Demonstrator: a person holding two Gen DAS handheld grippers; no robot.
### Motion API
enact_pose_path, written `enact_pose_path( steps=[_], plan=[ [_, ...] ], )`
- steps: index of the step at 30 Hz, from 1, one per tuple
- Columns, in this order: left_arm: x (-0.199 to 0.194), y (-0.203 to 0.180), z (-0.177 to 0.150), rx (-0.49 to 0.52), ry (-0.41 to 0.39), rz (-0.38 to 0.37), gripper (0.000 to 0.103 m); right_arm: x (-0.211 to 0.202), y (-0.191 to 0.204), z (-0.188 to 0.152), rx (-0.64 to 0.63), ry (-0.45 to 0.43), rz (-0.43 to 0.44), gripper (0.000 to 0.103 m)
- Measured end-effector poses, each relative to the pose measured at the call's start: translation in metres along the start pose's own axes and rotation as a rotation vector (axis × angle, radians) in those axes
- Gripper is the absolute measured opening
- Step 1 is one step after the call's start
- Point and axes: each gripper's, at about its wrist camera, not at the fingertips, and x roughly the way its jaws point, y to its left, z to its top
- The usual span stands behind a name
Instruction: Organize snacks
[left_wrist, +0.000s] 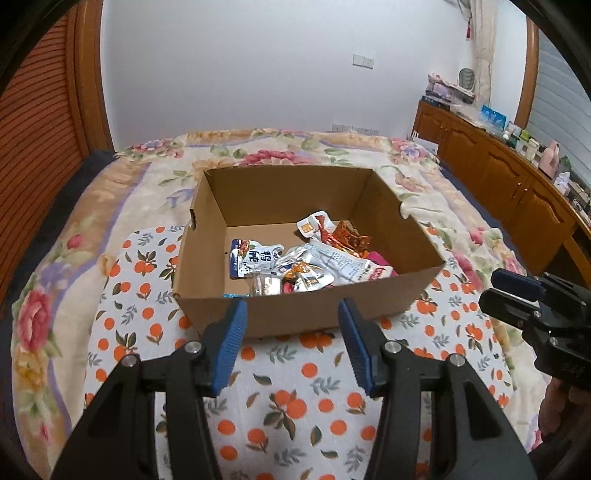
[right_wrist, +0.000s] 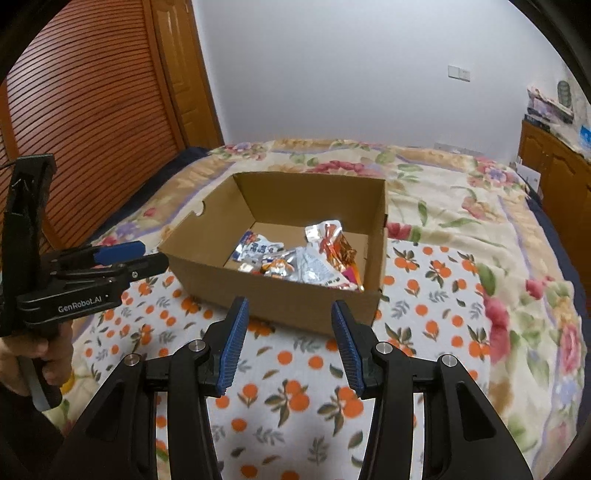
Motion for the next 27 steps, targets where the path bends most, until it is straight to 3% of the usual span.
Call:
enact_pose_path(
  steps=[4, 6, 8, 13, 17, 22, 27],
  plan=[
    [-0.019, -0.010, -0.011, -0.002, -0.023, -0.005, 0.058, -0.021, 0.002, -0.010, 0.009, -0.016, -0.004, 0.050],
    [-0.027, -0.016, -0.016, 0.012, -0.039, 0.001, 0.068, -0.032, 0.002, -0.017, 0.015, -0.030, -0.010, 0.059],
    [-0.036, -0.020, -0.020, 0.019, -0.055, 0.006, 0.075, -0.041, 0.002, -0.021, 0.030, -0.033, -0.004, 0.061],
    [-0.060, -0.030, -0.029, 0.034, -0.091, 0.021, 0.077, -0.069, -0.001, -0.029, 0.051, -0.081, -0.023, 0.088],
    [-0.083, -0.037, -0.036, 0.053, -0.152, 0.061, 0.098, -0.086, -0.004, -0.035, 0.070, -0.102, -0.037, 0.103],
    [-0.109, -0.046, -0.049, 0.074, -0.194, 0.081, 0.103, -0.106, -0.005, -0.048, 0.104, -0.117, -0.034, 0.103],
    [-0.137, -0.059, -0.068, 0.128, -0.238, 0.151, 0.103, -0.130, 0.002, -0.061, 0.088, -0.150, -0.073, 0.103]
  ],
)
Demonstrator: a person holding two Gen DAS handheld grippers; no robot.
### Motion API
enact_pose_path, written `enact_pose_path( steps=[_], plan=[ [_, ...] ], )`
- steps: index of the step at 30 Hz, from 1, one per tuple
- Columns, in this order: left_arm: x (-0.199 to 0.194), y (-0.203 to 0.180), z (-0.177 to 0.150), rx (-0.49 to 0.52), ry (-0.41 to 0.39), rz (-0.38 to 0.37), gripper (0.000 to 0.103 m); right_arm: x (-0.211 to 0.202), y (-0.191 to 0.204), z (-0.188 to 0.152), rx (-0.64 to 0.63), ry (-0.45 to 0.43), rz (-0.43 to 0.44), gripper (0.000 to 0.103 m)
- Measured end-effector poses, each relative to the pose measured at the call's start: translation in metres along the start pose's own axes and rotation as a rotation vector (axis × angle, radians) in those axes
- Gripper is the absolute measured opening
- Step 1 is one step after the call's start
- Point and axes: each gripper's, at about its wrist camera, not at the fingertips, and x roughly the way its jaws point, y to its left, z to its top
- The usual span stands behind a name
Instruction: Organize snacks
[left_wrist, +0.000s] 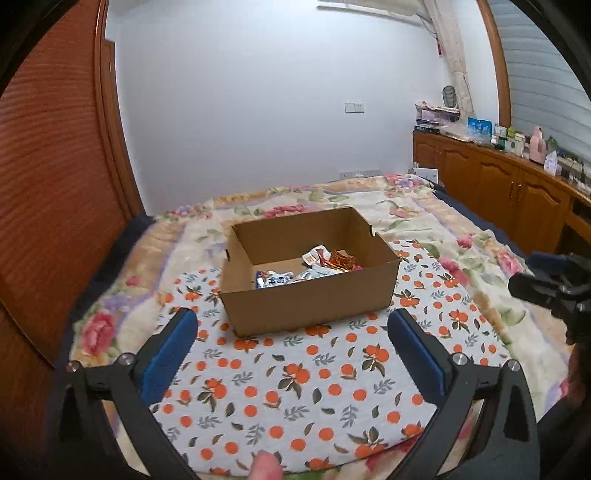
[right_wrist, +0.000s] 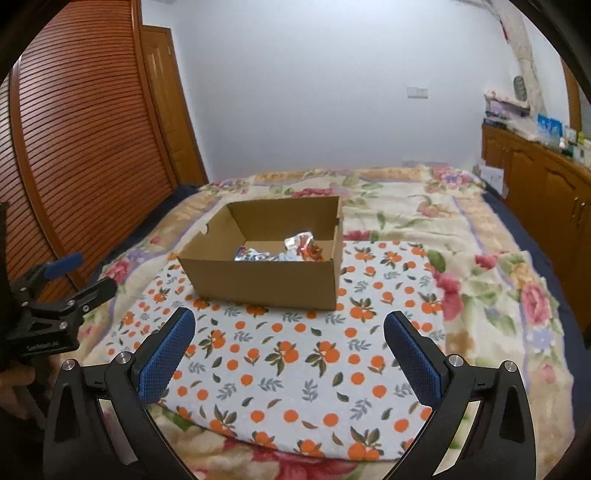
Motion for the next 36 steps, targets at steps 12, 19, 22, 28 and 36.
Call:
enact_pose_path(
  steps=[12, 19, 22, 28, 36],
  plan=[
    [-0.046, -0.001, -0.025, -0.001, -0.025, 0.004, 0.103, -0.032, 0.008, -0.030, 0.001, -0.030, -0.016, 0.103],
    [-0.047, 0.007, -0.035, -0.010, -0.022, 0.018, 0.103, -0.030, 0.005, -0.052, 0.000, -0.039, -0.024, 0.103],
    [-0.043, 0.009, -0.041, -0.019, -0.014, 0.025, 0.103, -0.028, 0.002, -0.057, 0.005, -0.042, -0.034, 0.103],
    [-0.039, 0.011, -0.050, -0.011, -0.014, 0.050, 0.103, -0.019, -0.005, -0.064, 0.019, -0.037, -0.054, 0.103],
    [-0.034, 0.014, -0.053, -0.022, 0.003, 0.046, 0.103, -0.016, -0.009, -0.065, 0.027, -0.043, -0.063, 0.103]
  ],
)
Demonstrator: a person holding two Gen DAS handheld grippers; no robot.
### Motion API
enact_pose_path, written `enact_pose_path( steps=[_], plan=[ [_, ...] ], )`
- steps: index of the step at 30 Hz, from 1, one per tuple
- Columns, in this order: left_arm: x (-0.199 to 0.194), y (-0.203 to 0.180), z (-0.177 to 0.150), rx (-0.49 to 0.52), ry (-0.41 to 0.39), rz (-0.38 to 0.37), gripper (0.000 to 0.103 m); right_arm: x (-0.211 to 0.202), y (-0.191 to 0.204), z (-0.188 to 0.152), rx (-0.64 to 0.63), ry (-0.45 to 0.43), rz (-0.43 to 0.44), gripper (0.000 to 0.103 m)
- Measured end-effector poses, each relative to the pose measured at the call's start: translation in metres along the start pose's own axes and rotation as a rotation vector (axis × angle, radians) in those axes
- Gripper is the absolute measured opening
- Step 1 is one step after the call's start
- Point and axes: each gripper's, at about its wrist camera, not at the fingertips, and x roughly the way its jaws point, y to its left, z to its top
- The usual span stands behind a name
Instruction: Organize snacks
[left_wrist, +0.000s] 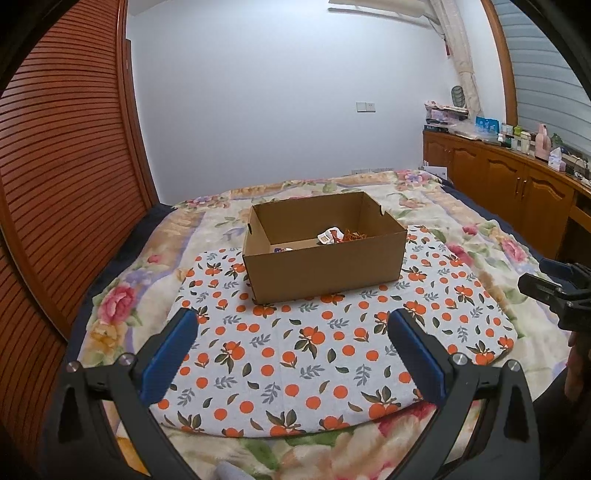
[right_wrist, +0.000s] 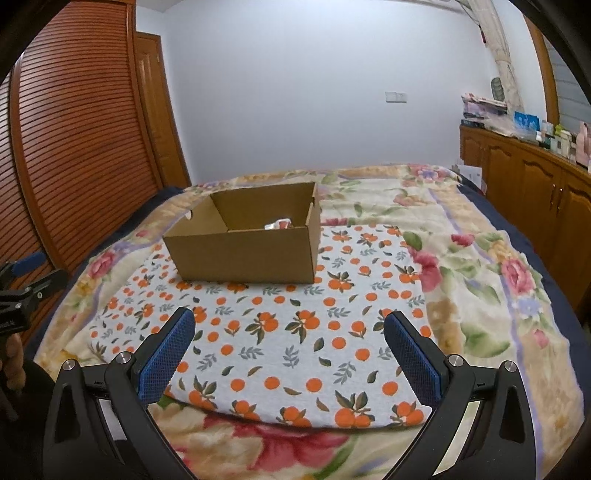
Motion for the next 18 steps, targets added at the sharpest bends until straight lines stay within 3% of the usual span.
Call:
enact_pose_path(
  steps=[18],
  plan=[
    [-0.0008, -0.0013, -0.0003, 0.008, -0.006, 0.014, 0.103, -0.0011, 0.0001, -0.0005, 0.000, -0.003, -0.003, 0.103]
  ],
)
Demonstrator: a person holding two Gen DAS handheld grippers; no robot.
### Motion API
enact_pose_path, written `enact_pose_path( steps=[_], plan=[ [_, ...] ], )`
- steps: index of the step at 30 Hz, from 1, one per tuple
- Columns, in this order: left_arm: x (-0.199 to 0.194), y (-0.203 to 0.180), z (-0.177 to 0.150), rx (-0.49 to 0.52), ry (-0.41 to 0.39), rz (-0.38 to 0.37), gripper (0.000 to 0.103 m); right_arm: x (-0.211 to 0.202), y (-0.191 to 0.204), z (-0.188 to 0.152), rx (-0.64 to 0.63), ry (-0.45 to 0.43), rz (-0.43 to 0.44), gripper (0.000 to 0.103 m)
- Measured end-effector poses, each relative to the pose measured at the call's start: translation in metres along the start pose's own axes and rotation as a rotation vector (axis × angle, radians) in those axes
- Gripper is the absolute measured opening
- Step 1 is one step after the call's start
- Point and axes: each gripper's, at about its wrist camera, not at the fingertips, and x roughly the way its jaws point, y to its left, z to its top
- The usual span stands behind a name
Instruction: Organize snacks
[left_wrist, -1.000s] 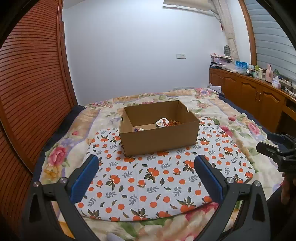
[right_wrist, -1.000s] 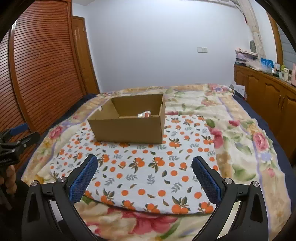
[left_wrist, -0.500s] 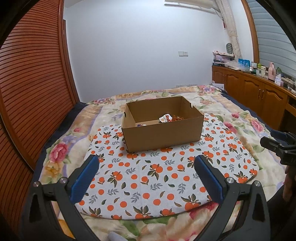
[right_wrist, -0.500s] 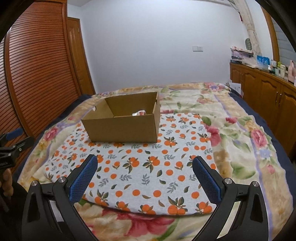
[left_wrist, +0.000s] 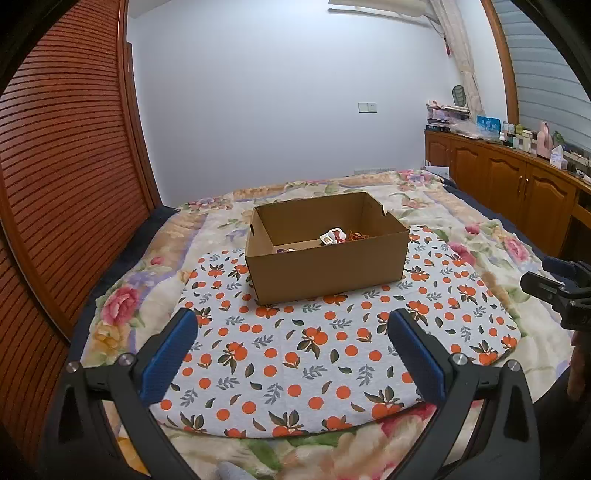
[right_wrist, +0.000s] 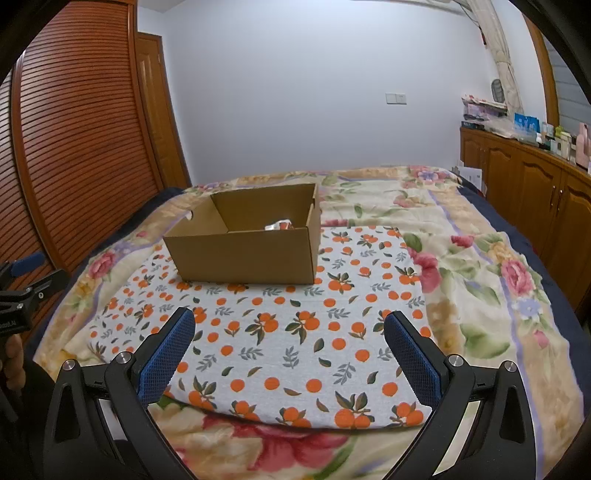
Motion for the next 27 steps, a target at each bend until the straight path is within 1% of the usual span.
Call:
enact_pose_path(
  steps=[27],
  plan=[
    [-0.0009, 0.0005, 0.0019, -0.002, -0.005, 0.003, 0.103, -0.0002, -0.0016, 0.0001, 0.002, 0.000, 0.001, 0.103]
  ],
)
